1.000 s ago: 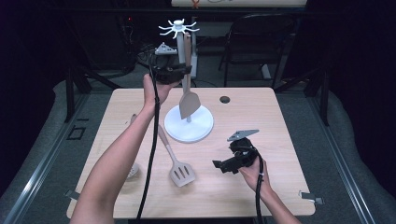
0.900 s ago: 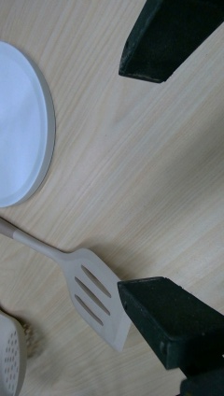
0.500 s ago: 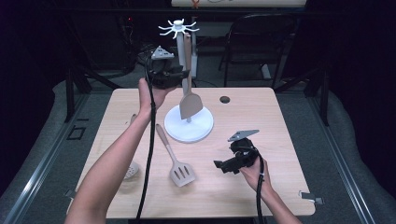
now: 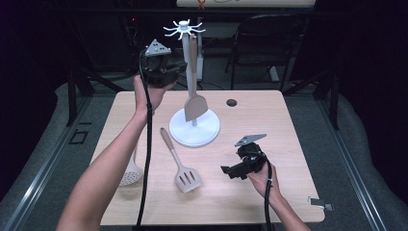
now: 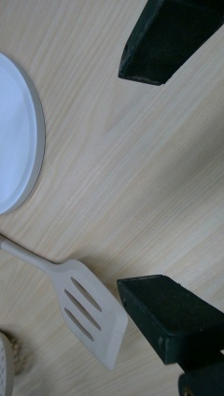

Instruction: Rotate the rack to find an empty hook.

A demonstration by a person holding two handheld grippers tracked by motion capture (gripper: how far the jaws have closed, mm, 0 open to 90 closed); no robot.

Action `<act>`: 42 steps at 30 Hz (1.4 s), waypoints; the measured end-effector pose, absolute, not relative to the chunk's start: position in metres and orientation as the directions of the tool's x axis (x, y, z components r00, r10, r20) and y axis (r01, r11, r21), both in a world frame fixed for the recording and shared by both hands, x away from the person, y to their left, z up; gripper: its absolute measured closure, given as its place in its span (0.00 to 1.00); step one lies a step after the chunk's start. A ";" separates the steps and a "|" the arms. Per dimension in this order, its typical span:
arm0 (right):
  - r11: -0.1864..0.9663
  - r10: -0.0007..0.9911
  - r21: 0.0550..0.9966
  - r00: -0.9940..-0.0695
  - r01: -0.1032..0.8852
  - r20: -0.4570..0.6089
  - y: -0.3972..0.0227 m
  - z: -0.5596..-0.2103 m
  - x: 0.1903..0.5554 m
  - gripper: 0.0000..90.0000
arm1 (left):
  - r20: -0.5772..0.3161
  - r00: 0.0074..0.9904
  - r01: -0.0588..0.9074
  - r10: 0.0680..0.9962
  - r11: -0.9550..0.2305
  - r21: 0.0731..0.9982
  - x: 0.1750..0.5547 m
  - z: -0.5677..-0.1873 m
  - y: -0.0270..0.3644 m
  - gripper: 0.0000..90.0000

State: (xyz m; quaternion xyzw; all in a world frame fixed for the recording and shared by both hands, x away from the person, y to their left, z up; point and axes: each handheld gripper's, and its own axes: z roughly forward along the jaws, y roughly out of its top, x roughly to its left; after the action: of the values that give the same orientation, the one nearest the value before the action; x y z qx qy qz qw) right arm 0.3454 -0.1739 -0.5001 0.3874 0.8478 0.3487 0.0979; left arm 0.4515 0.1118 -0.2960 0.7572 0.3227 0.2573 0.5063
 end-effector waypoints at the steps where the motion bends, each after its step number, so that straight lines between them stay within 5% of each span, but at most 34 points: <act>1: 0.459 0.724 0.665 -0.682 0.589 0.104 -0.174 -0.500 0.346 0.02 | 0.065 0.661 0.227 0.748 -0.281 0.932 0.451 -0.294 0.111 0.95; 20: 0.473 0.722 0.653 -0.685 0.592 0.097 -0.173 -0.503 0.347 0.02 | 0.092 0.647 0.131 0.757 -0.229 0.965 0.449 -0.257 0.108 0.96; 42: 0.484 0.719 0.644 -0.689 0.593 0.094 -0.172 -0.503 0.346 0.03 | 0.046 0.556 0.164 0.830 -0.163 0.973 0.465 -0.256 0.126 0.97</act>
State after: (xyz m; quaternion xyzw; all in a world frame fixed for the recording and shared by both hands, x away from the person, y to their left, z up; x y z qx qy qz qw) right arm 0.3464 -0.1718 -0.5033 0.3831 0.8562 0.3337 0.0942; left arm 0.4646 0.1261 -0.2562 0.6974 0.3562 0.3088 0.5398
